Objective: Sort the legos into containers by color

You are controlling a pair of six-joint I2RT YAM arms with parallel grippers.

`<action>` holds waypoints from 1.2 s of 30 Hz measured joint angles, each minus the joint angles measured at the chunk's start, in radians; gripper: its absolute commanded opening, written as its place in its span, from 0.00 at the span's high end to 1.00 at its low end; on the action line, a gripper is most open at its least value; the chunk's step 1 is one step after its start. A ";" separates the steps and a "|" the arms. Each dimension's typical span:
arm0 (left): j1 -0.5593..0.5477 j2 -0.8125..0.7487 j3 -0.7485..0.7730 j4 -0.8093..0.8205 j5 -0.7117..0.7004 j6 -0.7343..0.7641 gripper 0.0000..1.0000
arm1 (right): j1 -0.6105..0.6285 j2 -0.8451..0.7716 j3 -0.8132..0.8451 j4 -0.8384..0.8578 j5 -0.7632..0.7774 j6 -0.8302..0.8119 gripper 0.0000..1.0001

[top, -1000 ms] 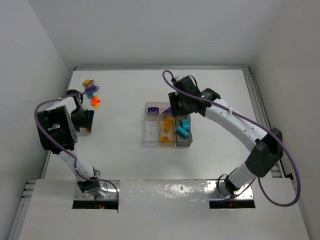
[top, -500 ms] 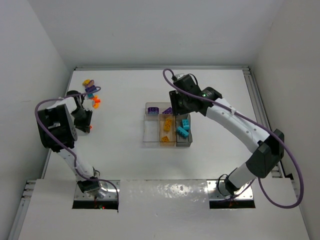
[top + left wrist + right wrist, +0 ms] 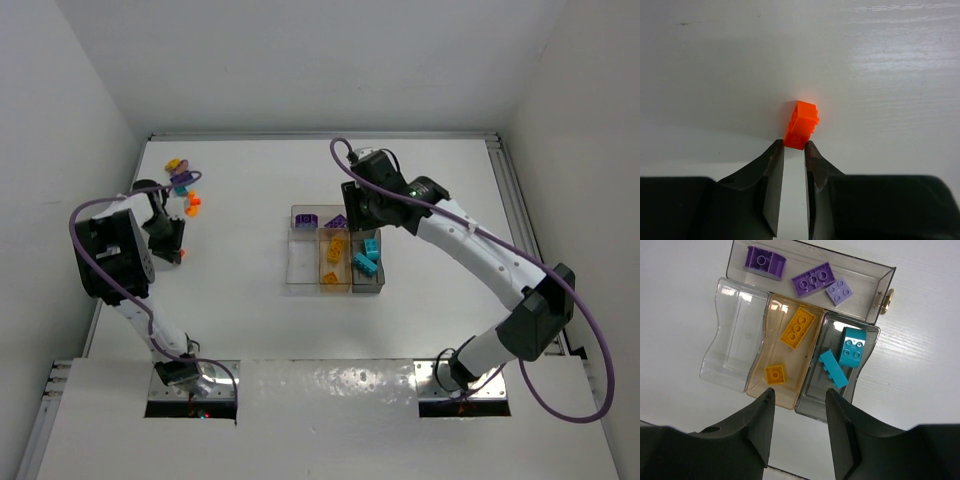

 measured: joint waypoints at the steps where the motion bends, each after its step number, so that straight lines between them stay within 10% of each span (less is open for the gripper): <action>1: 0.000 -0.005 0.000 -0.003 0.002 -0.002 1.00 | 0.000 0.000 -0.003 0.001 0.000 0.000 0.56; 13: -0.049 -0.170 0.138 -0.118 0.023 0.000 1.00 | 0.000 -0.058 -0.071 0.047 0.003 0.000 0.57; 28: -0.873 -0.149 0.224 -0.187 0.196 0.023 1.00 | 0.000 -0.197 -0.270 0.150 0.016 0.018 0.57; 36: -0.954 -0.061 0.209 -0.120 0.183 0.002 0.43 | -0.001 -0.259 -0.327 0.159 0.043 0.022 0.57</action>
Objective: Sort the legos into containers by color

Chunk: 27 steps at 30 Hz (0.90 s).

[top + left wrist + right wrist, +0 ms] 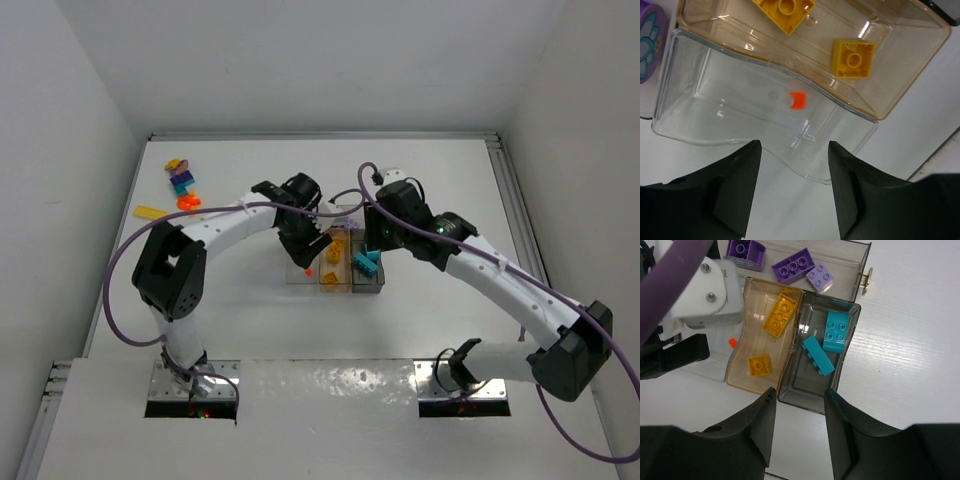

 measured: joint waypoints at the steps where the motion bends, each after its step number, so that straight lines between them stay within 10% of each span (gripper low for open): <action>1: -0.001 0.003 0.000 0.005 -0.009 -0.003 0.42 | 0.000 -0.002 -0.002 0.000 0.003 0.000 0.57; 13: 0.067 0.005 0.129 -0.031 -0.143 -0.077 0.42 | 0.000 -0.035 -0.004 0.009 0.027 -0.003 0.56; 20: 0.510 -0.012 0.241 -0.016 -0.155 -0.176 0.23 | 0.000 -0.037 -0.004 0.018 0.024 -0.005 0.55; 27: 0.731 -0.068 0.021 0.010 -0.282 -0.202 0.18 | 0.000 0.116 0.138 -0.042 -0.013 -0.024 0.57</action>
